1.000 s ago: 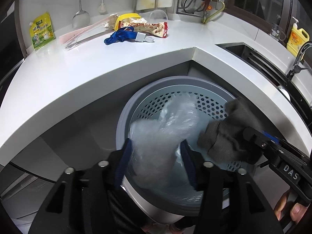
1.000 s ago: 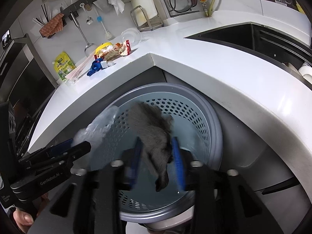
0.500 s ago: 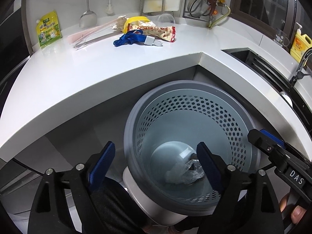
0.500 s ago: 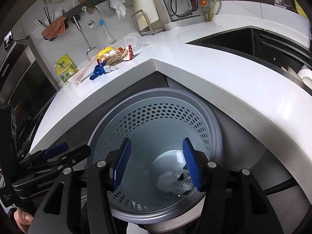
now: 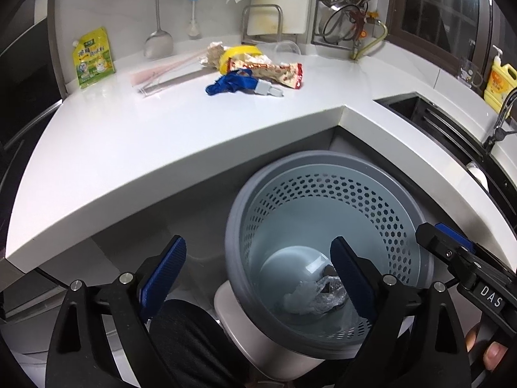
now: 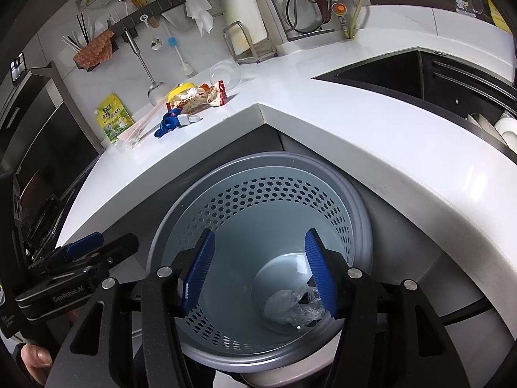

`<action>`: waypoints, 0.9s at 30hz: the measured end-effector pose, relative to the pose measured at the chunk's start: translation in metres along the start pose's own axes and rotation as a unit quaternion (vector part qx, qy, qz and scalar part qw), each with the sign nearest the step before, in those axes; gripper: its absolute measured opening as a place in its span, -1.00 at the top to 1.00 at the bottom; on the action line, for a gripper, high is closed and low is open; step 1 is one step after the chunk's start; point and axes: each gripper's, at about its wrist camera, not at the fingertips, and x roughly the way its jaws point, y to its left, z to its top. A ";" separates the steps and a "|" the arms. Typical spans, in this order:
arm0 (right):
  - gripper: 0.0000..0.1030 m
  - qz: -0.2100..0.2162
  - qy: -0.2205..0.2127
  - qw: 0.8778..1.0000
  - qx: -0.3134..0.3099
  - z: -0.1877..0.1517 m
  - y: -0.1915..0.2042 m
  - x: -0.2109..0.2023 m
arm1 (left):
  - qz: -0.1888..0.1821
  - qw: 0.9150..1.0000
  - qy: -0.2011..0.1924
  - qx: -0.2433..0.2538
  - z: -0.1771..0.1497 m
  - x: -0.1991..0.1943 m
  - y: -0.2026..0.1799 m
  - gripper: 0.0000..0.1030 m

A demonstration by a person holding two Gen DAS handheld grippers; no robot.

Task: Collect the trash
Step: 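Open both tools to drop the bag and cloth into the bin, then move both tools back toward the remaining items on the counter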

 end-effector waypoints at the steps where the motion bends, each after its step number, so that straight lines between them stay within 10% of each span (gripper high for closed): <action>1: -0.09 -0.001 0.001 1.000 -0.002 0.001 0.001 0.000 | 0.000 1.000 -0.001 -0.003 0.001 -0.001 0.001 -0.74; 27: -0.23 0.007 -0.020 0.999 -0.034 0.050 0.031 0.010 | 0.006 0.998 -0.048 -0.030 0.056 -0.011 0.051 -0.80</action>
